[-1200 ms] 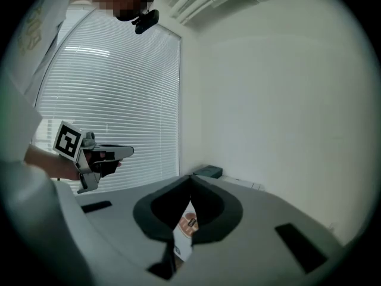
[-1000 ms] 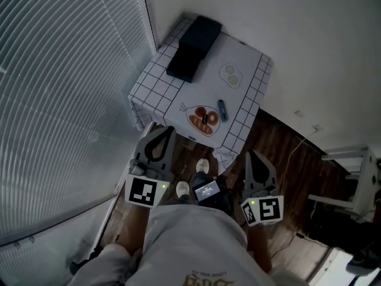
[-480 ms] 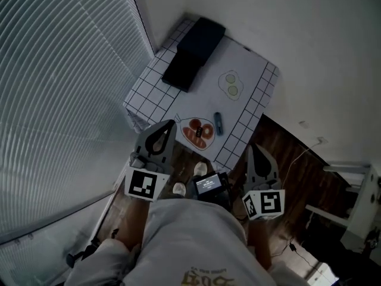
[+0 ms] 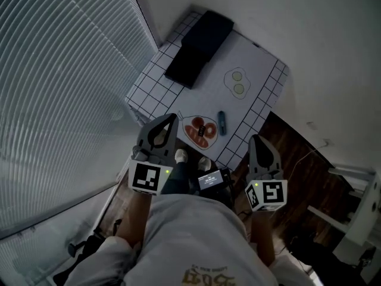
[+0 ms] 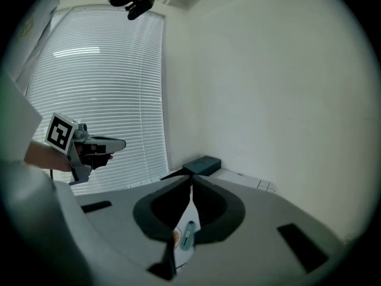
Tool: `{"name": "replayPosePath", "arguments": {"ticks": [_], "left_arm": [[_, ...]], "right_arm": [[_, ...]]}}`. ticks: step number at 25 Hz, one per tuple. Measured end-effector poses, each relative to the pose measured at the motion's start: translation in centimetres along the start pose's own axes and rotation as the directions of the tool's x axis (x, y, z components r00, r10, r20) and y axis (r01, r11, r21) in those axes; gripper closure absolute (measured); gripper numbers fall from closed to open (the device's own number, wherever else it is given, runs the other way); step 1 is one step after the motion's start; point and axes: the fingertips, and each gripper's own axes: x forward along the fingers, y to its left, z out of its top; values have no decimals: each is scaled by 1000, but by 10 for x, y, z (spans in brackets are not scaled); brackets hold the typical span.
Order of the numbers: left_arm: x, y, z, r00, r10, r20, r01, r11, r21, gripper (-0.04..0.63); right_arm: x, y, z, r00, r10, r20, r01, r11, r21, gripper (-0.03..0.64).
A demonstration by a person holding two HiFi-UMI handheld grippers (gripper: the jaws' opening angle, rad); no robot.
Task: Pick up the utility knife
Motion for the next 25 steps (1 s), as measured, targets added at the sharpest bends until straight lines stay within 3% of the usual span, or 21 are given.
{"name": "replayPosePath", "arguments": {"ticks": [5, 13, 17, 25], "left_arm": [[21, 12, -10, 999, -14, -33, 15, 999, 30, 588], [61, 18, -35, 990, -124, -62, 126, 992, 33, 588], [73, 18, -55, 979, -169, -114, 174, 984, 41, 588], [90, 14, -103, 956, -233, -179, 234, 972, -13, 588]], "right_arm": [[20, 0, -12, 998, -2, -57, 2, 1000, 4, 614], [48, -4, -36, 986, -51, -156, 51, 999, -3, 614], [62, -4, -48, 982, -69, -176, 75, 997, 22, 614], [86, 3, -91, 963, -49, -266, 63, 997, 42, 614]]}}
